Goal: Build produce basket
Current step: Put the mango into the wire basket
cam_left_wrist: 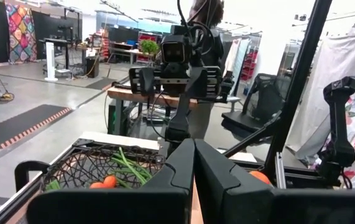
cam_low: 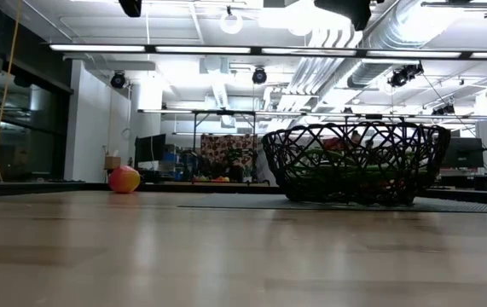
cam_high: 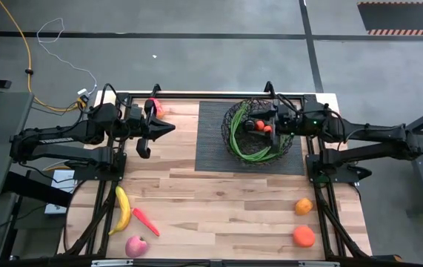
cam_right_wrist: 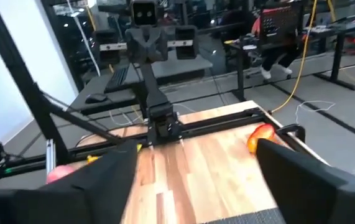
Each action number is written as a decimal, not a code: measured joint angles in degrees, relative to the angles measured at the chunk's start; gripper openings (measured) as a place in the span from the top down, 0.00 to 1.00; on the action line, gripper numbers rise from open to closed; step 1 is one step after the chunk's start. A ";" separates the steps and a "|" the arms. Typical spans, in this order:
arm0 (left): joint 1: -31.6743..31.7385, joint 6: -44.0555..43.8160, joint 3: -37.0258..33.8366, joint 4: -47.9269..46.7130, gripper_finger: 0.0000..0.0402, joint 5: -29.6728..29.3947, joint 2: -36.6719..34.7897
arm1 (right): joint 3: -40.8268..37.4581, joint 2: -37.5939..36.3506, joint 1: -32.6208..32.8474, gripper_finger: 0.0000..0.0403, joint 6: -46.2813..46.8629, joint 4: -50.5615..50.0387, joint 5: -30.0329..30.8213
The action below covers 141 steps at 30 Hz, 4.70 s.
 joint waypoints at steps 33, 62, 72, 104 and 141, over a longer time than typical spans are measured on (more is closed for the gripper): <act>0.13 0.53 0.00 -5.15 0.74 -6.01 -0.03 | 0.07 0.00 0.00 1.00 0.45 0.36 -7.62; 9.01 -17.71 9.41 -22.38 0.20 -31.89 9.60 | 0.07 0.00 0.00 1.00 0.46 0.36 -9.74; 30.13 -41.12 9.90 -38.56 0.20 -31.75 28.04 | 0.07 0.00 0.00 1.00 0.44 -0.15 -9.65; 37.31 -58.61 9.04 -34.27 0.22 -31.13 51.87 | 0.07 0.00 -0.01 1.00 0.46 -2.24 -9.56; 10.82 -13.98 7.28 -12.86 0.49 -17.69 4.83 | 0.07 -0.01 -0.02 1.00 1.07 -1.64 -9.52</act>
